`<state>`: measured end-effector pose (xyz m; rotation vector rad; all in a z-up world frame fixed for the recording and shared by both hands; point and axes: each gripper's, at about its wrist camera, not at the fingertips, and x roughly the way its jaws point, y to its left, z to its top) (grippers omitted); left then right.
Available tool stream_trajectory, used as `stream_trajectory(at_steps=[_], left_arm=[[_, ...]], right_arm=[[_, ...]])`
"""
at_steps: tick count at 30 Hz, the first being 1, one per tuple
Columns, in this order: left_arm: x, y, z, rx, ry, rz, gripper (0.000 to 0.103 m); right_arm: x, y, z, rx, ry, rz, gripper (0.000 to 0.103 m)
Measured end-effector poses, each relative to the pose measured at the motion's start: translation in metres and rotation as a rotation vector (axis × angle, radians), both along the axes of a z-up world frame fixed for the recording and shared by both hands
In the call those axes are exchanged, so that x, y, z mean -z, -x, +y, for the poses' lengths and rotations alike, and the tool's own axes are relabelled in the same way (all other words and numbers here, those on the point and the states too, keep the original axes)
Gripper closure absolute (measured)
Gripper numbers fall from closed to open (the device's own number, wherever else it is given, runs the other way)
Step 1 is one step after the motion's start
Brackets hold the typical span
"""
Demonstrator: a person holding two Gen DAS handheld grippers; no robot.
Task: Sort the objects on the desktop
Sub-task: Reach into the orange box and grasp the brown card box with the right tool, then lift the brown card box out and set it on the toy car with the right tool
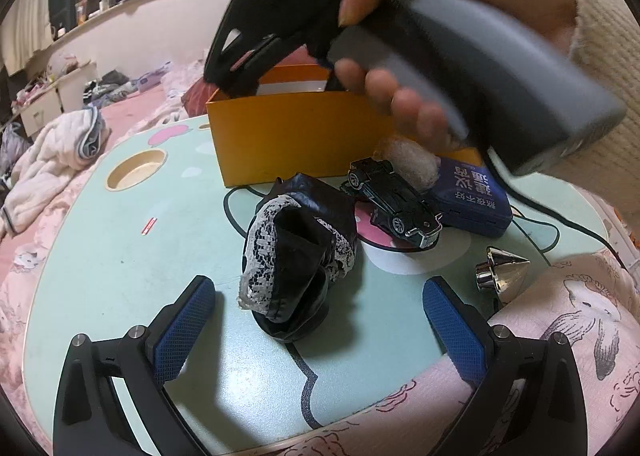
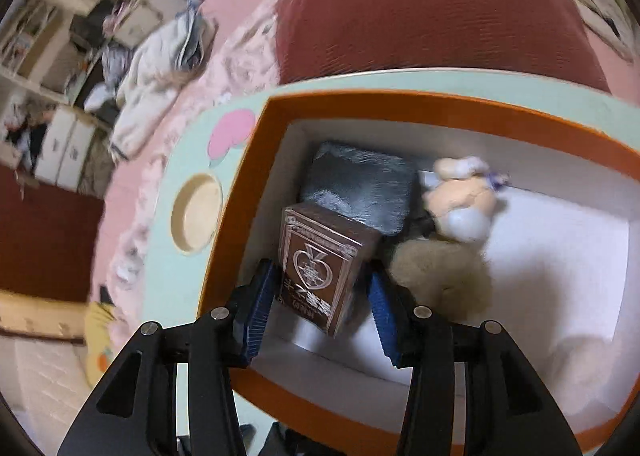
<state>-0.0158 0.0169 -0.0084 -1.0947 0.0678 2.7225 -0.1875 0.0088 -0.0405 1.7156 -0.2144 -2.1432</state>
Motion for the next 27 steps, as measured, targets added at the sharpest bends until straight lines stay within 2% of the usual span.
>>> stream_trajectory(at_steps=[2, 6, 8, 12, 16, 21, 27], left_arm=[[0.0, 0.0, -0.002, 0.001, -0.005, 0.002, 0.0], [0.001, 0.0, -0.005, 0.005, -0.006, 0.006, 0.0], [0.001, 0.0, -0.005, 0.005, -0.007, 0.006, 0.0], [0.001, 0.0, -0.005, 0.004, -0.006, 0.006, 0.0], [0.001, -0.001, -0.005, 0.004, -0.007, 0.006, 0.0], [0.002, 0.0, -0.004, 0.004, -0.011, 0.007, 0.0], [0.002, 0.0, -0.004, 0.002, -0.007, 0.007, 0.0]], right_arm=[[-0.002, 0.0, -0.002, -0.014, -0.03, 0.025, 0.055], [-0.001, 0.0, 0.009, 0.013, 0.032, 0.01, 0.066], [-0.002, -0.001, 0.013, 0.034, 0.071, 0.009, 0.084], [-0.01, -0.002, 0.019, 0.059, 0.163, 0.03, 0.084], [-0.034, -0.011, 0.035, 0.074, 0.27, 0.091, 0.084], [-0.074, -0.046, 0.071, 0.054, 0.379, 0.173, 0.084], [-0.088, -0.083, 0.111, 0.082, 0.442, 0.216, 0.084]])
